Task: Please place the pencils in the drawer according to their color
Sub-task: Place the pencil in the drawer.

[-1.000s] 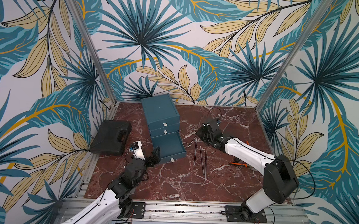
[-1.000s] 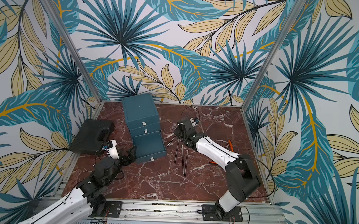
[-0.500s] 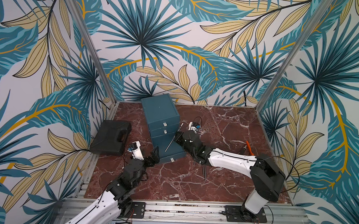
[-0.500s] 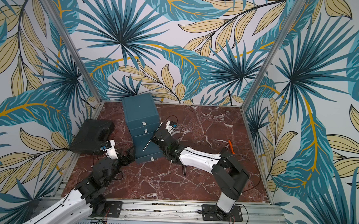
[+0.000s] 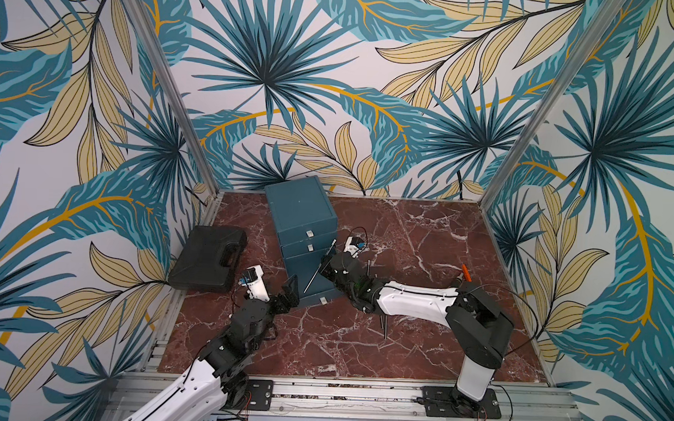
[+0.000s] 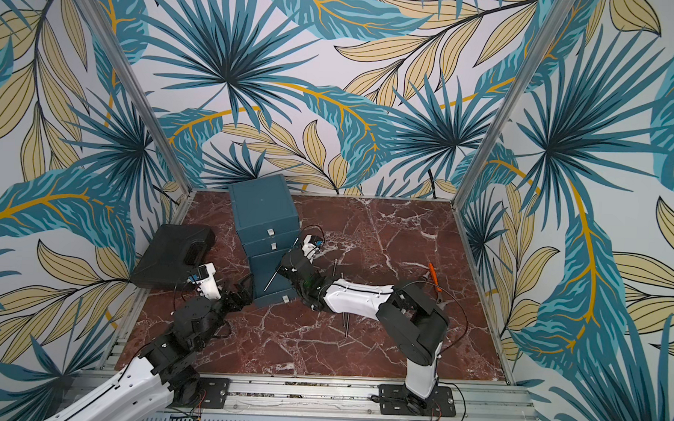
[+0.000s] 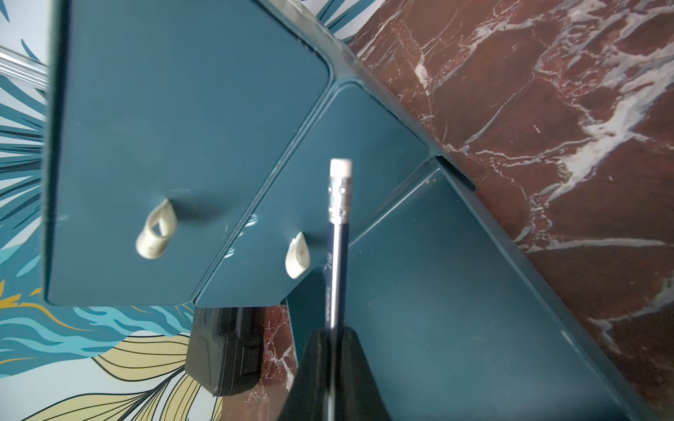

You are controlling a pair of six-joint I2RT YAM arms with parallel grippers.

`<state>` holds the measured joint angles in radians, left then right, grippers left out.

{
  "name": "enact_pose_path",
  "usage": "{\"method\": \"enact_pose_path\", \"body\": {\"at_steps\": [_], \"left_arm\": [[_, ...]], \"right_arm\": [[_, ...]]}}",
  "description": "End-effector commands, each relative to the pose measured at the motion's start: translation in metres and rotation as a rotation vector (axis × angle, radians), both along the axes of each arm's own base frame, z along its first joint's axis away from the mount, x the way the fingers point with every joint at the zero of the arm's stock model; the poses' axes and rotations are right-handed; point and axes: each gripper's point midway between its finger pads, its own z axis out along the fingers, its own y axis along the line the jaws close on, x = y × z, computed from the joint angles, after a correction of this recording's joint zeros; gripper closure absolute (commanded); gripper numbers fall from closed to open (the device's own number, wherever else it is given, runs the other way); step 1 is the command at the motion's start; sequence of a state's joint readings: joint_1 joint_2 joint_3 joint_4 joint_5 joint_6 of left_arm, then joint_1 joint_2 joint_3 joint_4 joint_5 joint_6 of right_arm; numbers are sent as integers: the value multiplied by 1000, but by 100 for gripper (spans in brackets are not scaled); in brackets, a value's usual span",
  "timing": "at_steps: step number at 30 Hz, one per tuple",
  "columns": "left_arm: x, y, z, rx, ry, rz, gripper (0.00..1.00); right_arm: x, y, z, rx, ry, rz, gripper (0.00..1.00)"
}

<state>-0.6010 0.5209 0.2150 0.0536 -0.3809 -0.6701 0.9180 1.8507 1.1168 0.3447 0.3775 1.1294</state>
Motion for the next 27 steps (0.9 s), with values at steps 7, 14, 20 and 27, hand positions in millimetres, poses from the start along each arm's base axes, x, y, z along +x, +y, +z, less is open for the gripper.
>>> {"method": "enact_pose_path", "body": {"at_steps": [7,14,20,27], "left_arm": [[-1,4,-4,6,5,15,0],[0,4,0,5,-6,19,0],[0,3,2,-7,-11,14,0],[1,2,5,-10,-14,7,0]], "right_arm": [[6,14,-15,8,20,8,100],[3,18,-33,-17,59,33,83],[1,18,-37,-39,71,46,71],[0,18,-26,-48,53,61,68]]}}
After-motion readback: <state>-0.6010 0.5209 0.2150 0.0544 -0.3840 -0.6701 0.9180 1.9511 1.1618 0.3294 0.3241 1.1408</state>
